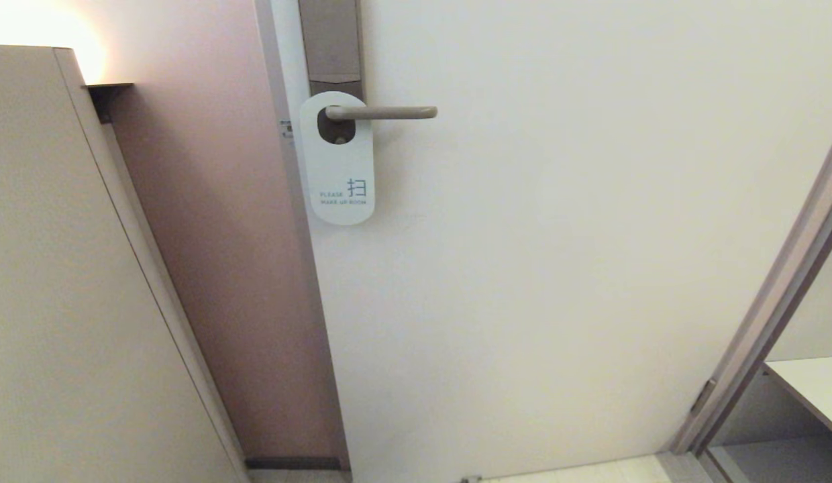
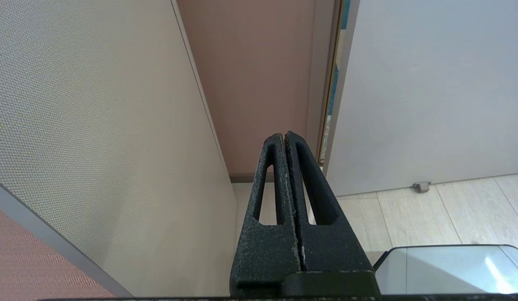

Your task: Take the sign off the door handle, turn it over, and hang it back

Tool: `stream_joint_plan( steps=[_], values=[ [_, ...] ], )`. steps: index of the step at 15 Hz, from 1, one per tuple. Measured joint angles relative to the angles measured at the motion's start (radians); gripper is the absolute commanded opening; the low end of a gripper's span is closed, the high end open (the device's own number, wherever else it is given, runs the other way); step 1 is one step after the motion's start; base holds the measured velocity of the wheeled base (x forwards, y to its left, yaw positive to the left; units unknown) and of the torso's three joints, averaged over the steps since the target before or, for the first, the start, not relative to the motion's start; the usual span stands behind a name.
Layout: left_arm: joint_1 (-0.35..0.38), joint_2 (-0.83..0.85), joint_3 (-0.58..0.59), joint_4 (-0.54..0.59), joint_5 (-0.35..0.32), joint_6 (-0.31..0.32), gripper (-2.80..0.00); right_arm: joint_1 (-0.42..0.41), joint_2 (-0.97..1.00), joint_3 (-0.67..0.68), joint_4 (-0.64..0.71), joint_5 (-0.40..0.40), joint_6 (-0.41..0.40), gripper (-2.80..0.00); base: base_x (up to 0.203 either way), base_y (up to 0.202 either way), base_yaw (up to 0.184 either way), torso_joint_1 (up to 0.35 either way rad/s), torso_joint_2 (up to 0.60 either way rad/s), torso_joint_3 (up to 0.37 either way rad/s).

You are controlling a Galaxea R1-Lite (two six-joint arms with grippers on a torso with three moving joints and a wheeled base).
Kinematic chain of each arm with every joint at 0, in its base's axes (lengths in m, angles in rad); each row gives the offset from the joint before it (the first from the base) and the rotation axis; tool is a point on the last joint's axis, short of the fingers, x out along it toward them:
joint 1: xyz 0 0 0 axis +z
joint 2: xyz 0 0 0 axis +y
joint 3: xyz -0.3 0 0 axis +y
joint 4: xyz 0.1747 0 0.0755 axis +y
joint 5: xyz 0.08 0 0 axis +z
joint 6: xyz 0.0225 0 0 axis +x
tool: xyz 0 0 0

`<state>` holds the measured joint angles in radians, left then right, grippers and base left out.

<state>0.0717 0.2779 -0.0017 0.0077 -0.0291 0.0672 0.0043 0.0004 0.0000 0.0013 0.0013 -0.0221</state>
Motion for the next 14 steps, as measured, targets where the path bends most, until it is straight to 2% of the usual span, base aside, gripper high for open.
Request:
stream_joint_plan(
  steps=[6, 14],
  values=[
    [-0.062, -0.093, 0.0, 0.0, 0.0, -0.002, -2.8, 0.0, 0.0, 0.0, 0.0, 0.0, 0.0, -2.8, 0.0, 0.0, 0.0, 0.0, 0.0, 0.0],
    [-0.069, -0.199, 0.0, 0.0, 0.0, -0.001, -2.8, 0.0, 0.0, 0.0, 0.0, 0.0, 0.0, -2.8, 0.0, 0.0, 0.0, 0.0, 0.0, 0.0]
  ],
)
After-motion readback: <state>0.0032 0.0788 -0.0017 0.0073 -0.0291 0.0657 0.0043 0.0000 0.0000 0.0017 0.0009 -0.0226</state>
